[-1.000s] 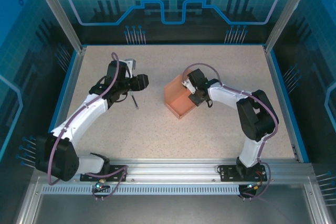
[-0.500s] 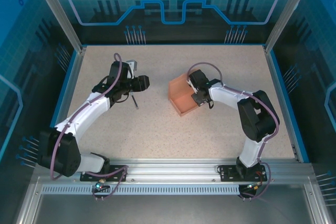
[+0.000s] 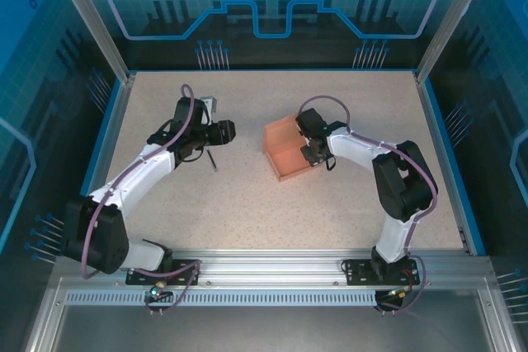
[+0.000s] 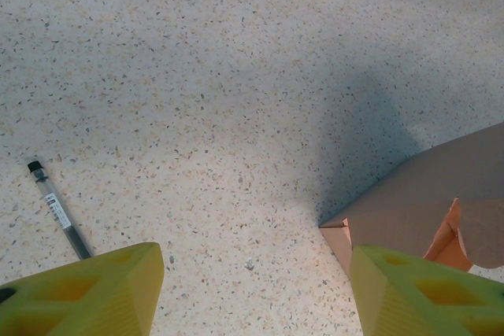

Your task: Fold the paper box

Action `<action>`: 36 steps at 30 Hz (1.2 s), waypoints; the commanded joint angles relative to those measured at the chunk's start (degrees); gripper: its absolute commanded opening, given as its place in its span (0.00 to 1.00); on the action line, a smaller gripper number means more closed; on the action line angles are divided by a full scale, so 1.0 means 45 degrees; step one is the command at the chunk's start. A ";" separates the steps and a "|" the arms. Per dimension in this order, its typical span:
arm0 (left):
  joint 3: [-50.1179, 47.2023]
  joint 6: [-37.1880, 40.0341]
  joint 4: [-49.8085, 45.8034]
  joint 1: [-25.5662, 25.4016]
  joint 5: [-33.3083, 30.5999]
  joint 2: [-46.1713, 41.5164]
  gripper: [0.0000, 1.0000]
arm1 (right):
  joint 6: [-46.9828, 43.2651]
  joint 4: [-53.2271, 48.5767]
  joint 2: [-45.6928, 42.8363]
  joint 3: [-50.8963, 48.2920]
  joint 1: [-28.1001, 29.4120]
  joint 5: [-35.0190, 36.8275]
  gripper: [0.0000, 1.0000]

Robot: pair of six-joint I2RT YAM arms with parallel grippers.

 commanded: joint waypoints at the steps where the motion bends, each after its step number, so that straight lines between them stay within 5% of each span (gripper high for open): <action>1: -0.0198 0.0020 0.0209 0.0120 -0.0109 0.0184 0.66 | 0.0388 -0.0489 -0.0037 0.0225 0.0086 -0.0076 0.20; 21: -0.1389 -0.0914 0.0702 0.0954 -0.1181 0.1373 0.67 | 0.0676 0.0231 -0.2633 -0.0747 0.0161 -0.0960 0.55; 36: 0.0266 -0.0847 -0.0508 0.1664 -0.1195 0.4761 0.61 | -0.0390 0.2498 -0.4301 -0.1884 0.0345 -0.2644 0.58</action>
